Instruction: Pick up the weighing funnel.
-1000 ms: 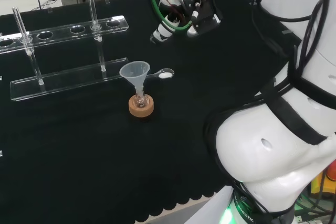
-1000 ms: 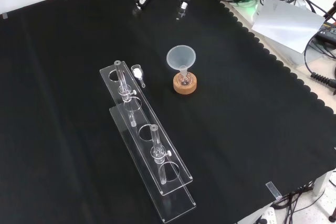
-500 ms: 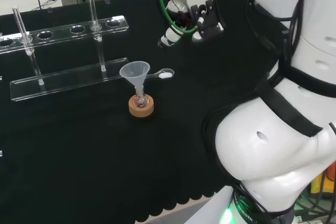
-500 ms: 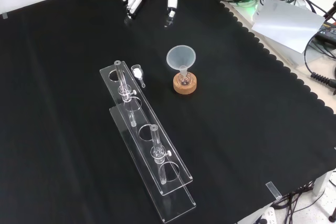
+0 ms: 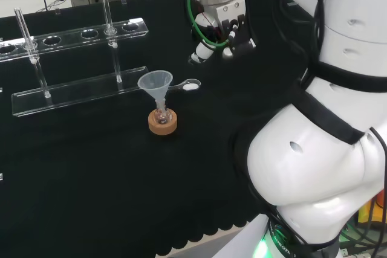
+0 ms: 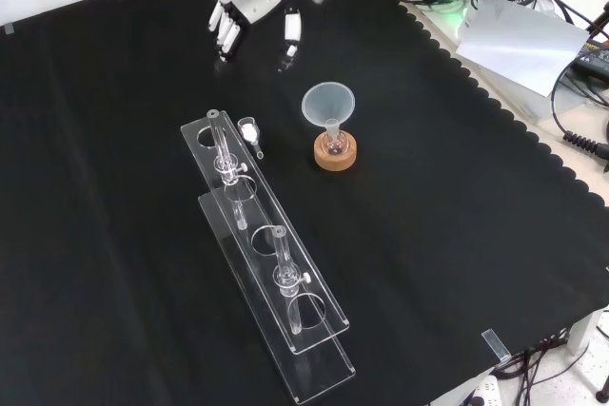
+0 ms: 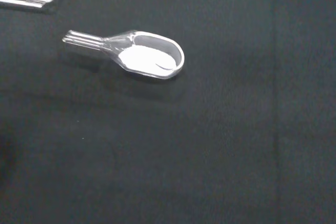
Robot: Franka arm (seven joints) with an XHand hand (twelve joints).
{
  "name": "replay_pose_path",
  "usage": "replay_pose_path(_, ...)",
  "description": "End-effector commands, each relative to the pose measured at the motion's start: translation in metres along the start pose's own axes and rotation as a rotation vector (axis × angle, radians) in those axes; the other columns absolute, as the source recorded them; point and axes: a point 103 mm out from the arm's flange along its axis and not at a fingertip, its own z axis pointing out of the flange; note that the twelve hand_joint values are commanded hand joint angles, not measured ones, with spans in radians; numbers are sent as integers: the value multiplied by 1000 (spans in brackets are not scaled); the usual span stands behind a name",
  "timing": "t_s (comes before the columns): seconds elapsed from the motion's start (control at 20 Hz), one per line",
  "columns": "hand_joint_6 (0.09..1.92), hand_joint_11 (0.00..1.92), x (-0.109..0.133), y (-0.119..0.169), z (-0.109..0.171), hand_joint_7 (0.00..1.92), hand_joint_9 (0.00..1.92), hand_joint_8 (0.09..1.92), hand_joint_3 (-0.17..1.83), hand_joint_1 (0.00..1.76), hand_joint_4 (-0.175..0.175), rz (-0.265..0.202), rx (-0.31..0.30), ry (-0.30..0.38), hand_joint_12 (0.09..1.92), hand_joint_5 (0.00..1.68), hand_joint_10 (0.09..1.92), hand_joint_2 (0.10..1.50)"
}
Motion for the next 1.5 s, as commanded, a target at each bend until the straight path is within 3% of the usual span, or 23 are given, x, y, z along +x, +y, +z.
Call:
replay_pose_path(0.05, 147, 614, -9, 32, 29, 649, 892, 647, 494, 767, -53, -9, -9, 21, 1258, 629, 484, 672)
replay_pose_path(0.7, 245, 624, 13, 55, 89, 667, 923, 645, 566, 785, -56, -7, 17, 46, 1244, 621, 451, 637)
replay_pose_path(0.95, 382, 624, 12, 53, 99, 666, 930, 650, 582, 796, -57, 4, 11, 45, 1245, 565, 443, 627)
replay_pose_path(1.5, 468, 619, 11, 58, 112, 653, 928, 661, 591, 831, -58, -3, -1, 40, 1247, 530, 446, 620)
